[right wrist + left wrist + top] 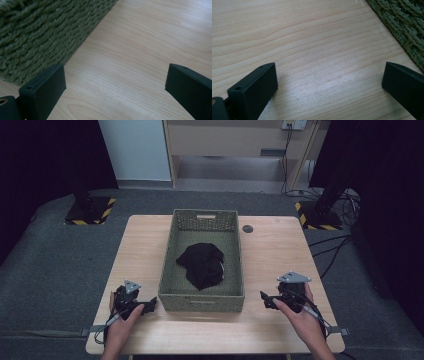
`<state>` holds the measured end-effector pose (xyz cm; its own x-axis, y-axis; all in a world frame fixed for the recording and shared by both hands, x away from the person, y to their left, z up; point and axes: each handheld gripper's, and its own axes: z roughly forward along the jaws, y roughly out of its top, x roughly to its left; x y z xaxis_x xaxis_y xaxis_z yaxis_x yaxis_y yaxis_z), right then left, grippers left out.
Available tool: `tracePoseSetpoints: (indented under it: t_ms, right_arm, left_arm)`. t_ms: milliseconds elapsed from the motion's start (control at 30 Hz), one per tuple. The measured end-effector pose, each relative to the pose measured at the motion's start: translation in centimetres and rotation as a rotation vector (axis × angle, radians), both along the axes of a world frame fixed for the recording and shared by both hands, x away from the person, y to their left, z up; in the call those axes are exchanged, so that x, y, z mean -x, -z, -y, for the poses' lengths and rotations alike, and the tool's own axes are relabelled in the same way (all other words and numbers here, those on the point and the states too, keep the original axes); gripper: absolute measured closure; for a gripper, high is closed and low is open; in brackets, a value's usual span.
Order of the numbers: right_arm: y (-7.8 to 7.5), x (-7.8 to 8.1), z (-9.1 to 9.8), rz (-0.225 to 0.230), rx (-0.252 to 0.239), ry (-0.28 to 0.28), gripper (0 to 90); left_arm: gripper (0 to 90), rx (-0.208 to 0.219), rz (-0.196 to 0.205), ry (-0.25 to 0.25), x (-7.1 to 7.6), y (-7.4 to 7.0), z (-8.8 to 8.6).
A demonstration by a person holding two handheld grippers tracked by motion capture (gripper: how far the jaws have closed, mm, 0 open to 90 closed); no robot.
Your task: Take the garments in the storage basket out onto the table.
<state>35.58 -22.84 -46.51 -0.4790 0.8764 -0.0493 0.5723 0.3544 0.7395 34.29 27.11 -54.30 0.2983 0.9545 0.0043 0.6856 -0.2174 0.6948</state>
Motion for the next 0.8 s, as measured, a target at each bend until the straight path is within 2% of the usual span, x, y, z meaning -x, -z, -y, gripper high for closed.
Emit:
tracePoseSetpoints:
  t_ms: [567,800]
  right_arm:
    - [-3.2,0.0,-0.7,0.026,0.004,-0.015,2.9]
    - [-4.1,-0.2,-1.1,0.025,-0.001,-0.020,2.9]
  left_arm:
    - [0.0,0.000,0.000,0.000,0.0,0.0,0.0]
    - [0.0,0.000,0.000,0.000,0.0,0.0,0.0]
